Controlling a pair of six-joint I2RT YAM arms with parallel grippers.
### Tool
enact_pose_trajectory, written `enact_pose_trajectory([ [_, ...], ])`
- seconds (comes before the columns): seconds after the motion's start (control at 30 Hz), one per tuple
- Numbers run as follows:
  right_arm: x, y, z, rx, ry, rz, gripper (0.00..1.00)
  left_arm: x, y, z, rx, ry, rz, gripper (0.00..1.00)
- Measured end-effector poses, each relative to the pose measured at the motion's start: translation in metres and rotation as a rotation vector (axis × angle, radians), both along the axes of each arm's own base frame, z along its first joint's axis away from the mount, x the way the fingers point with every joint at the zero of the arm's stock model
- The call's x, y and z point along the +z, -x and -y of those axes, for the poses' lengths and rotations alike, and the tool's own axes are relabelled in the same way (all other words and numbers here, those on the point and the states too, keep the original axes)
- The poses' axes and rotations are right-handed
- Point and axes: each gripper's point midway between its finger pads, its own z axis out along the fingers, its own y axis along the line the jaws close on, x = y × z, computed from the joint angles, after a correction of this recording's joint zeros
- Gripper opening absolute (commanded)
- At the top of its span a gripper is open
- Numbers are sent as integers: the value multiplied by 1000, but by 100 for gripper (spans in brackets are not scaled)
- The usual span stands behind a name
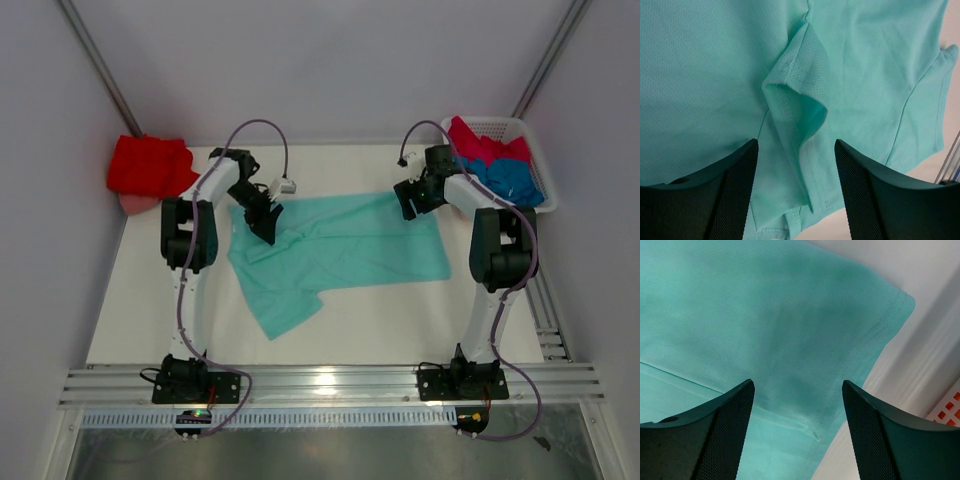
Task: Fold and stack the t-shirts
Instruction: Fold the tshirt
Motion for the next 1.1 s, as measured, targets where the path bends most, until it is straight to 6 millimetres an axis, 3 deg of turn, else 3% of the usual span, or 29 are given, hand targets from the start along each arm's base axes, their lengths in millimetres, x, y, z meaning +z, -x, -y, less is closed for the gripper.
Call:
enact_pose_trajectory([
  [0.37, -4, -2, 0, 0, 1, -9, 75, 14, 21, 21, -98, -14, 36, 64],
  [0.53, -1, -5, 0, 0, 1, 0, 75, 24, 25, 30, -147, -28, 77, 57],
  [0.9, -1, -4, 0, 0, 1, -3, 75, 38, 21, 25, -171, -64, 145, 50],
  [0.97, -1, -4, 0, 0, 1, -3, 75, 42, 21, 25, -177, -61, 161, 53],
  [1.1, -2, -3, 0, 0, 1, -7, 75, 45, 16, 22, -179, -81, 182, 82],
])
